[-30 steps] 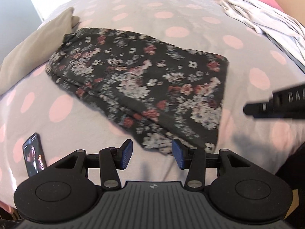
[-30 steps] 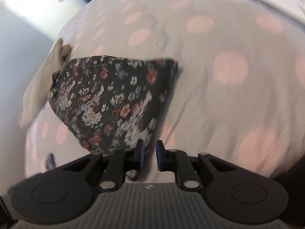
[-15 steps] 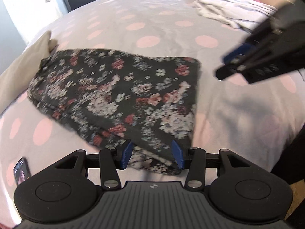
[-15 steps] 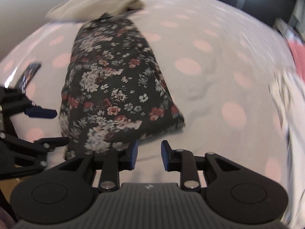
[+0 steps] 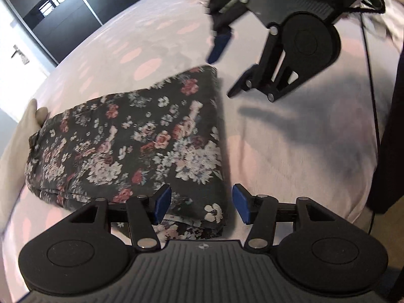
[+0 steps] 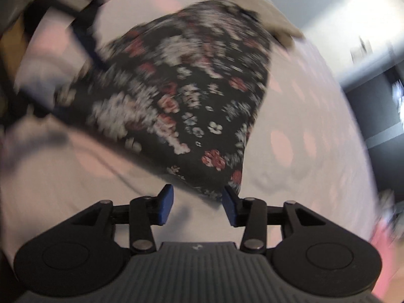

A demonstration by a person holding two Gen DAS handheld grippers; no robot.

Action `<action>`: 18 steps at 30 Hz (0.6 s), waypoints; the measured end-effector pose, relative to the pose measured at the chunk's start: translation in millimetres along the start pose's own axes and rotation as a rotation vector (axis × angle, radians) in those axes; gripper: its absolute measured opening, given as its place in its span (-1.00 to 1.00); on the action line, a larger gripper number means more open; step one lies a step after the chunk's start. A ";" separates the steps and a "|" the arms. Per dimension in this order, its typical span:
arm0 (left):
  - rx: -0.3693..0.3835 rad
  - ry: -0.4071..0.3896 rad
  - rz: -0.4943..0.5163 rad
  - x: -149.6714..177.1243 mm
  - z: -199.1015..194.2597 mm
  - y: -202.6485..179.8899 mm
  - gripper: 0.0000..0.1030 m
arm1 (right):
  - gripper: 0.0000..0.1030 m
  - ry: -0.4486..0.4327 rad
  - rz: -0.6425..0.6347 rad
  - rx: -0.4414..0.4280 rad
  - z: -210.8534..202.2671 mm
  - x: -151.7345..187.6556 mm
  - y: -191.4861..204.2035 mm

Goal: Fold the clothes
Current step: 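Grasp the jeans end with the left tool while the right tool grasps beside it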

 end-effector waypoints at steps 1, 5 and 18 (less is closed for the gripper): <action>0.000 0.007 0.010 -0.4 3.0 -1.8 0.00 | -0.10 -0.007 -0.061 0.020 3.7 1.1 3.5; 0.000 0.035 0.051 -1.9 15.2 -8.8 -0.07 | -0.10 -0.031 -0.227 0.055 17.9 3.2 13.1; 0.021 0.066 0.008 -9.3 40.9 -3.3 -0.25 | -0.14 -0.096 -0.587 0.124 53.8 8.1 22.3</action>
Point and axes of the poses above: each gripper's, at about its wrist camera, not at the fingertips, and z roughly the way its jaws point, y to its left, x to its underside, the point moved 6 cm from there along z, roughly the way its jaws point, and after that the axes turned 14 degrees about z, right-handed, at the moved point
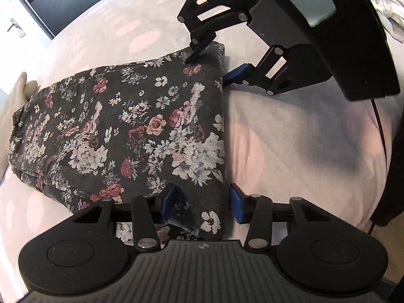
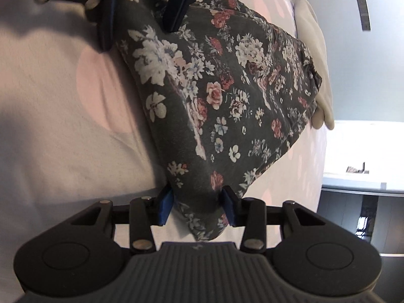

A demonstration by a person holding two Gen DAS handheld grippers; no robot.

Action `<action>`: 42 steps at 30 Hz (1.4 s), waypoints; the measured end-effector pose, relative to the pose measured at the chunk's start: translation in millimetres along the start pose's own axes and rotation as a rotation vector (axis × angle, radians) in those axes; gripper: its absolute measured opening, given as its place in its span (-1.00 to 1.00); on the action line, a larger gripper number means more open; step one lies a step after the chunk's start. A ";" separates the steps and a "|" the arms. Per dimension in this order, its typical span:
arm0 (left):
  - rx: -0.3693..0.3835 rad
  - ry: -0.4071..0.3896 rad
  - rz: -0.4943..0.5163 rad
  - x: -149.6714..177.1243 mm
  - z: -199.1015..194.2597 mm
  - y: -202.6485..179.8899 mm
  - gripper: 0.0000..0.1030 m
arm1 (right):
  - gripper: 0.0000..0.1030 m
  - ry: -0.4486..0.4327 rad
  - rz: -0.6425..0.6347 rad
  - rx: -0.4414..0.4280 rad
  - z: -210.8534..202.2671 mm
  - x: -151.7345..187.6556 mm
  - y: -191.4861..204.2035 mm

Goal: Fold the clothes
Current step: 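Grasp the jeans end with the left tool while the right tool grasps beside it, then lift the jeans end with both tools and fold it over the stack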

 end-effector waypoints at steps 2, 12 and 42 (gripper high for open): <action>0.008 -0.003 -0.007 -0.7 0.3 1.0 -0.34 | -0.25 -0.004 -0.012 0.009 2.9 -0.1 0.3; 0.063 -0.041 -0.063 -1.6 -17.6 14.7 -0.77 | -0.73 0.013 0.064 0.011 -11.3 -14.9 -11.3; 0.297 -0.179 -0.098 24.3 -143.3 76.0 -0.80 | -0.82 -0.041 0.091 -0.187 -174.9 -86.4 -30.1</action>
Point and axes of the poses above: each gripper's, at about its wrist camera, not at the fingertips, and z roughly the way its jaws point, y to its left, x to its underside, the point moved 6 cm from there along z, roughly the way its jaws point, and after that the axes turned 14 degrees about z, right-handed, at the moved point
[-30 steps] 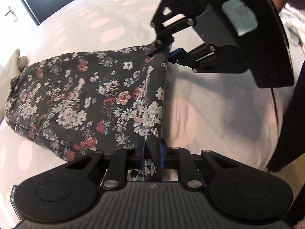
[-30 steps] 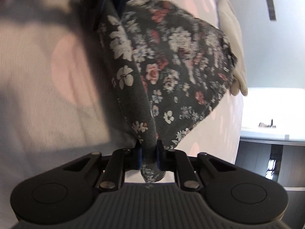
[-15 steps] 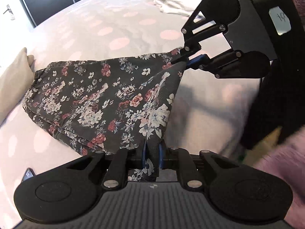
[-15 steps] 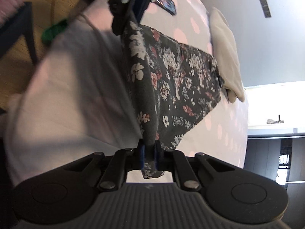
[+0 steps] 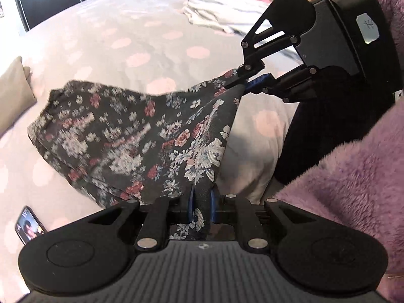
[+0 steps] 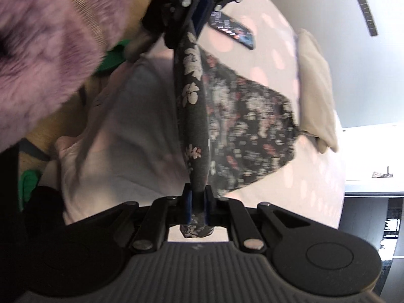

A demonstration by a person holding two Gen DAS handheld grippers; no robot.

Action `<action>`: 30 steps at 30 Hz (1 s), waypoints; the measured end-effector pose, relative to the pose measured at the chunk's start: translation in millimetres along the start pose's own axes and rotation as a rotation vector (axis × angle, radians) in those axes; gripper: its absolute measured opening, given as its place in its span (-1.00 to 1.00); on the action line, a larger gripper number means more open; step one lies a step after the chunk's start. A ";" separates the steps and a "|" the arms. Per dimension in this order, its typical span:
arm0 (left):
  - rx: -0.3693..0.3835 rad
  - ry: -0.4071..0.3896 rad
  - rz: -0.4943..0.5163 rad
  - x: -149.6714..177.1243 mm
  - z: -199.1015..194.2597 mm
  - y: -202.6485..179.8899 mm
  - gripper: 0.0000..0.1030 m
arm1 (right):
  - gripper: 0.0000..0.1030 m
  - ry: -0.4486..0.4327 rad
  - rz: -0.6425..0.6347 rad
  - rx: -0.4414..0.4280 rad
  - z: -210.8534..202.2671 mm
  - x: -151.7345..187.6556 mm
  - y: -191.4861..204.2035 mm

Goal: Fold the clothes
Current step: 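Lift the jeans end with both tools and fold it over the stack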

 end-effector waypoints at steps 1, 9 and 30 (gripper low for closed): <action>0.000 -0.006 -0.003 -1.6 -3.3 3.3 -0.81 | -0.82 -0.008 0.007 0.015 -2.1 -1.8 -7.5; -0.030 -0.048 -0.031 -13.2 -41.7 50.8 -0.81 | -0.77 -0.101 0.115 0.105 4.5 -22.3 -75.8; -0.150 -0.005 -0.248 10.4 9.5 290.4 -0.76 | -0.77 -0.092 0.491 0.101 164.6 -72.8 -227.8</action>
Point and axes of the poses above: each gripper's, at about its wrist camera, not at the fingertips, and z roughly the way its jaws point, y to its left, x to its underside, the point moved 6 cm from there along z, roughly the way its jaws point, and after that the axes turned 14 degrees about z, right-handed, at the moved point
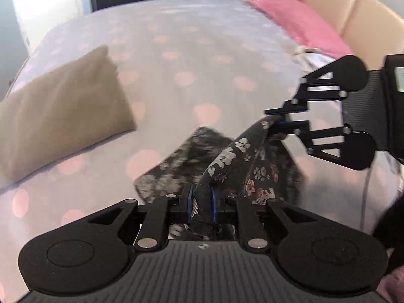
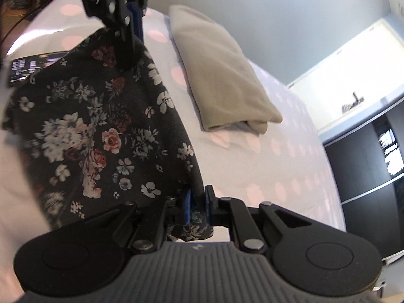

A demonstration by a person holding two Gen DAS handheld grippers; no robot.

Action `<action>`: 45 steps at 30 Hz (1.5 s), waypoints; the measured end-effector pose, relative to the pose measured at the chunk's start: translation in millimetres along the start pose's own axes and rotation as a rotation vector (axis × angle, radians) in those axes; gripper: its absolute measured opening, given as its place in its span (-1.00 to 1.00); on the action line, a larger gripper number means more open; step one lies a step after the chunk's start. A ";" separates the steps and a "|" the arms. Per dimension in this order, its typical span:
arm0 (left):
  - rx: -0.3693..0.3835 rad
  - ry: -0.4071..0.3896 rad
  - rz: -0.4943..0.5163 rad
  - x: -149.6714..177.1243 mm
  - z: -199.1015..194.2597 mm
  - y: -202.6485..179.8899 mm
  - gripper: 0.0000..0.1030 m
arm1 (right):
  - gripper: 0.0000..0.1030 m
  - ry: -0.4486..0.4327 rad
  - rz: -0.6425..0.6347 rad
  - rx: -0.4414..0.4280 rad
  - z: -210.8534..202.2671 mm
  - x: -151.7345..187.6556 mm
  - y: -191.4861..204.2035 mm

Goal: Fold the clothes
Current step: 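Lift the jeans end with both tools and fold it over the stack, then open both tools and drop the folded jeans onto the bed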

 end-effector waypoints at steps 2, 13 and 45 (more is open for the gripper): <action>-0.007 0.019 -0.010 5.3 22.8 17.2 -0.76 | -0.77 0.028 0.016 -0.011 25.4 -3.1 -0.9; -0.064 0.025 -0.002 26.9 83.2 47.6 -0.57 | -0.68 0.118 0.118 -0.054 101.2 7.1 2.1; -0.096 0.143 -0.195 114.4 48.7 -62.2 -0.58 | -0.39 0.106 0.866 -0.048 7.7 121.2 50.4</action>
Point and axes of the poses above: each gripper's, at about its wrist camera, not at the fingertips, and z roughly the way its jaws point, y to its left, x to its underside, the point moved 6 cm from there along z, roughly the way its jaws point, and after that the axes turned 14 degrees about z, right-handed, at the moved point
